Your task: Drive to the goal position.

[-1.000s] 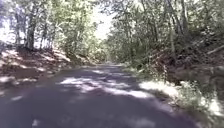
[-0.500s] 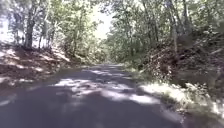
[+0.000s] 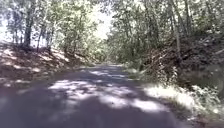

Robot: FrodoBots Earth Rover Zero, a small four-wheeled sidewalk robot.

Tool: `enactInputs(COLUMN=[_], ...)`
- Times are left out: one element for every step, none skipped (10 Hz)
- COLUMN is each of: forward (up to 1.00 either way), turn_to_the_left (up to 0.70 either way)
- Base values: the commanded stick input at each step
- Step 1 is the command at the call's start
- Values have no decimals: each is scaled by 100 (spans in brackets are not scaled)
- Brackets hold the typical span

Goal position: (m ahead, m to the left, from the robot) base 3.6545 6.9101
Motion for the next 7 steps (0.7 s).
enactInputs(forward=[45,45,45,45,45,45,45], turn_to_the_left=[0,0,0,0,0,0,0])
